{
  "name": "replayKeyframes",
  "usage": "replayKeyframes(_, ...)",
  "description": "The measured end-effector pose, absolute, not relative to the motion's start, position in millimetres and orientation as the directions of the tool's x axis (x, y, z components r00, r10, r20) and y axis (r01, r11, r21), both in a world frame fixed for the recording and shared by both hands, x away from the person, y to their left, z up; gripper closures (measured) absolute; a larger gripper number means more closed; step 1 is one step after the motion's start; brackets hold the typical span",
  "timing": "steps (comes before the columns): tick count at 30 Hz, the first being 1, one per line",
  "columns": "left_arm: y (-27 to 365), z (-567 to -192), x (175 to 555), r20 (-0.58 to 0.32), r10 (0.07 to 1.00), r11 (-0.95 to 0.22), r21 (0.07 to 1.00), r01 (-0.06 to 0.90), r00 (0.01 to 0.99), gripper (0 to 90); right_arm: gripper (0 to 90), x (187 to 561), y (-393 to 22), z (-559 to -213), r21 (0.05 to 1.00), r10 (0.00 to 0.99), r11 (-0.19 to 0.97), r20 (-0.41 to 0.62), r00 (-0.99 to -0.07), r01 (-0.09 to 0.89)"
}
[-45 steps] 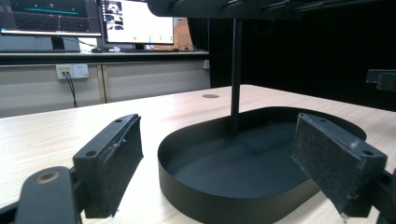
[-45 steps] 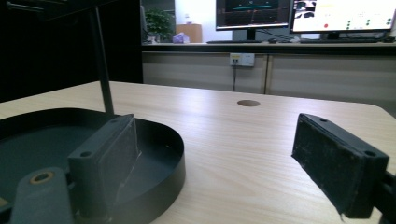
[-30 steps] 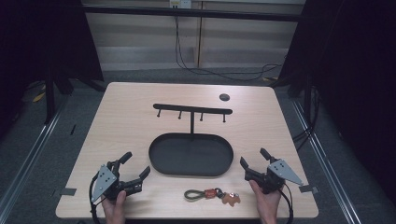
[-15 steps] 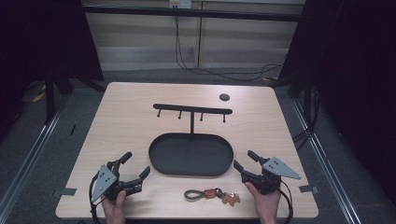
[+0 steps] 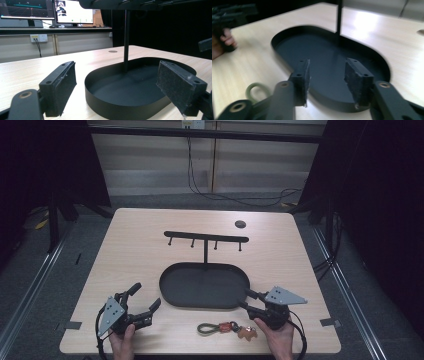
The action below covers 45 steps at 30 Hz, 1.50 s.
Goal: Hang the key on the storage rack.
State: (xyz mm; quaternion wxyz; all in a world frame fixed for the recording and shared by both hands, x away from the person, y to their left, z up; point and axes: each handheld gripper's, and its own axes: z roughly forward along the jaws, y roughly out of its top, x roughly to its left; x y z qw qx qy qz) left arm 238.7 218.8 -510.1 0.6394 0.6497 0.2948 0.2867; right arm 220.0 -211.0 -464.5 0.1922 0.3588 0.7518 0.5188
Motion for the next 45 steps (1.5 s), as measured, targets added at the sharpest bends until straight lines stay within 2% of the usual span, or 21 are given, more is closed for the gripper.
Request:
replayKeyframes(3, 219, -510, 239, -0.004, 0.750, -0.009, 1.000, 0.016, 0.662, 15.7, 61.4, 222, -202, -463, 0.892, 0.694, 0.242, 0.116, -0.711, 0.381)
replayKeyframes(11, 219, -510, 239, -0.004, 0.750, -0.008, 1.000, 0.016, 0.662, 15.7, 61.4, 229, -180, -462, 0.845, 0.602, 0.322, 0.165, -0.781, 0.427)
replayKeyframes(16, 219, -510, 239, -0.004, 0.751, -0.007, 1.000, 0.015, 0.660, 15.7, 60.1, 234, -169, -461, 0.819, 0.580, 0.364, 0.172, -0.796, 0.442)
replayKeyframes(19, 219, -510, 238, -0.007, 0.750, -0.006, 1.000, 0.018, 0.661, 15.7, 55.2, 237, -162, -461, 0.806, 0.577, 0.388, 0.166, -0.799, 0.447)
replayKeyframes(27, 219, -510, 239, -0.003, 0.751, -0.009, 1.000, 0.015, 0.660, 15.7, 54.9, 244, -147, -460, 0.757, 0.560, 0.450, 0.175, -0.810, 0.475)
replayKeyframes(32, 219, -510, 239, -0.004, 0.750, -0.009, 1.000, 0.016, 0.662, 15.7, 66.3, 247, -137, -462, 0.703, 0.493, 0.533, 0.194, -0.848, 0.471)
replayKeyframes(37, 219, -510, 239, -0.004, 0.750, -0.009, 1.000, 0.016, 0.662, 15.7, 70.8, 250, -125, -467, 0.628, 0.451, 0.622, 0.202, -0.870, 0.468)
replayKeyframes(45, 219, -510, 239, -0.004, 0.751, -0.008, 1.000, 0.015, 0.660, 15.7, 76.7, 256, -114, -472, 0.561, 0.413, 0.695, 0.201, -0.888, 0.450)
